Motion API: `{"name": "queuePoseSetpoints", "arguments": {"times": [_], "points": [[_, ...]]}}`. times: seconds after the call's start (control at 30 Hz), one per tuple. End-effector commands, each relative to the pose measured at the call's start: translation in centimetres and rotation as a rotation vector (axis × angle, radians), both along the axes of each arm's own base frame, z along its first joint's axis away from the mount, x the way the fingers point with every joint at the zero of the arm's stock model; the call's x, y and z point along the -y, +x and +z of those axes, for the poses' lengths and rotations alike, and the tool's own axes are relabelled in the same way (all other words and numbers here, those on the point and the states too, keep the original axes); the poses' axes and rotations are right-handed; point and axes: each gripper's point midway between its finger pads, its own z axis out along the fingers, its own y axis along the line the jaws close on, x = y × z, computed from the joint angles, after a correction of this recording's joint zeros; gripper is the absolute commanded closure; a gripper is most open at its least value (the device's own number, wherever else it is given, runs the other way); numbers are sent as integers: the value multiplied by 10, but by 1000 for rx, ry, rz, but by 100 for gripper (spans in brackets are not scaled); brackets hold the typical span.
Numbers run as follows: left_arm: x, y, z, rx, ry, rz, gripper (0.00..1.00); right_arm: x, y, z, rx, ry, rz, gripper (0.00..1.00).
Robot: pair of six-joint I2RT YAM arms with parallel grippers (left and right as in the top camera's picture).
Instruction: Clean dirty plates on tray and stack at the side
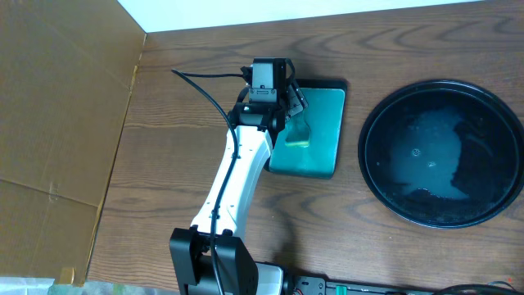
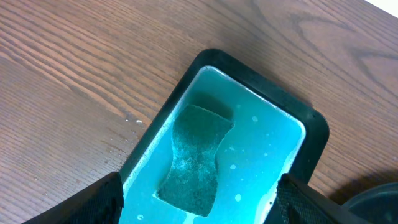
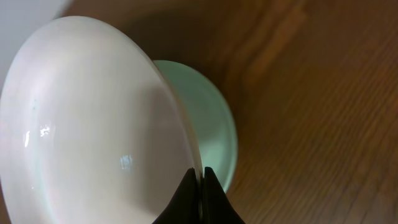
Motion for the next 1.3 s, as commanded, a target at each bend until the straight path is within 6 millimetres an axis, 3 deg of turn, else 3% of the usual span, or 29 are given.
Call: {"name": "queuePoseSetpoints", "arguments": {"times": [0.0, 0.13, 0.2, 0.3, 0.37, 0.4, 0.57, 0.7, 0.8, 0.93, 1.1, 1.27], "points": [[-4, 3, 7, 14, 17, 7, 21, 14, 0, -23, -38, -1, -92, 99], [-4, 3, 7, 14, 17, 7, 21, 17, 4, -35, -47, -4, -97, 99], [-4, 3, 7, 14, 17, 7, 21, 20, 5, -33, -38, -13, -100, 87], [-4, 3, 7, 14, 17, 7, 21, 20, 11, -28, -17, -34, -73, 34], [-4, 3, 7, 14, 17, 7, 21, 14, 16, -25, -7, -34, -24, 8], [-4, 3, 7, 14, 17, 7, 21, 9, 17, -24, -7, -35, 8, 1], [-4, 3, 7, 14, 17, 7, 21, -15, 2, -4, -44, -18, 54, 1], [-4, 3, 7, 14, 17, 7, 20, -45, -25, 36, -83, -89, 124, 1], [-4, 3, 7, 14, 17, 7, 20, -75, -48, 66, -95, -147, 170, 1], [-4, 3, 7, 14, 17, 7, 20, -130, -59, 100, -31, -193, 325, 1], [-4, 3, 7, 14, 17, 7, 20, -211, -74, 115, 38, -120, 589, 1], [-4, 3, 7, 14, 17, 7, 20, -234, -78, 119, 56, -115, 668, 1]]}}
